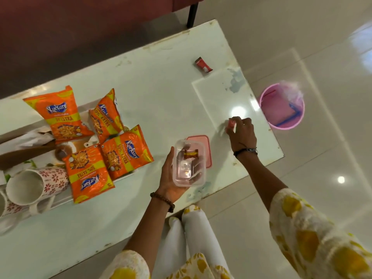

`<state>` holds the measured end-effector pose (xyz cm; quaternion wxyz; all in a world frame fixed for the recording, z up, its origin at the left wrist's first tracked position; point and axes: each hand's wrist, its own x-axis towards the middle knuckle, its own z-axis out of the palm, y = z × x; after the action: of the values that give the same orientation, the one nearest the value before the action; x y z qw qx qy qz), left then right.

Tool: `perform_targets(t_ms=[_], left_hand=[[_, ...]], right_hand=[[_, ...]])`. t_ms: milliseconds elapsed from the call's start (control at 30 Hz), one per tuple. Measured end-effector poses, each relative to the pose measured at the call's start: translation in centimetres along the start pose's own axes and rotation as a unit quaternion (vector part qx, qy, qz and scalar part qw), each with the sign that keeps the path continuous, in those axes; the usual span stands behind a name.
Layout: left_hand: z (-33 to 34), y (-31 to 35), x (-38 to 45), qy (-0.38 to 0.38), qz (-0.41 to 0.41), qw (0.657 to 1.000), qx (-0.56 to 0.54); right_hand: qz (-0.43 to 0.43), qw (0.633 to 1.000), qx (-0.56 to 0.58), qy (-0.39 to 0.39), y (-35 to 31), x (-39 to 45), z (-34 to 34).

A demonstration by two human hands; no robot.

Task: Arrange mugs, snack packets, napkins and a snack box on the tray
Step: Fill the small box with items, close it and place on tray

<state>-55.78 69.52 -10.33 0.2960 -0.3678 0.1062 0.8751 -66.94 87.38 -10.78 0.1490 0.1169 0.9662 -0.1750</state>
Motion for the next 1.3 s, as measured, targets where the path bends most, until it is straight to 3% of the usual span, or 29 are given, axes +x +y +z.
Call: perform_targets(t_ms=[133, 233, 367, 500, 667, 767, 867, 1000, 1133, 1300], left_hand=[[-0.3, 0.3, 0.6, -0.015, -0.018, 0.999, -0.037], [-0.9, 0.4, 0.7, -0.028, 0.027, 0.999, -0.015], [-0.8, 0.7, 1.1, 0.006, 0.046, 0.999, -0.011], [-0.6, 0.8, 1.3, 0.036, 0.051, 0.997, 0.04], [-0.4, 1.2, 1.8, 0.048, 0.025, 0.996, 0.065], [0.1, 1.6, 2.2, 0.043, 0.033, 0.996, 0.067], [0.7, 2.4, 2.2, 0.02, 0.034, 0.996, 0.078], [2.0, 3.7, 2.1, -0.065, 0.036, 0.997, 0.038], [2.2, 5.1, 2.7, -0.077, 0.053, 0.996, 0.009], [2.3, 6.1, 3.6, -0.06, 0.053, 0.997, -0.008]], right_hand=[[0.013, 0.999, -0.014, -0.035, 0.0, 0.4, 1.8], [-0.008, 0.998, 0.048, -0.04, -0.8, -0.5, 0.7], [-0.196, 0.971, 0.139, 0.0, -4.2, -4.6, -2.7], [-0.296, 0.955, 0.02, -0.015, -6.4, -8.6, -3.0], [-0.288, 0.945, -0.071, -0.137, -6.3, -8.2, -1.2], [-0.311, 0.94, -0.068, -0.126, -6.9, -7.1, -1.5], [-0.322, 0.945, -0.036, -0.049, -7.8, -4.4, -2.8], [-0.29, 0.956, -0.037, 0.005, -9.6, 3.5, -3.3], [-0.225, 0.973, -0.049, -0.007, -11.6, 12.0, -1.7], [-0.215, 0.967, -0.121, -0.063, -11.9, 16.1, 0.9]])
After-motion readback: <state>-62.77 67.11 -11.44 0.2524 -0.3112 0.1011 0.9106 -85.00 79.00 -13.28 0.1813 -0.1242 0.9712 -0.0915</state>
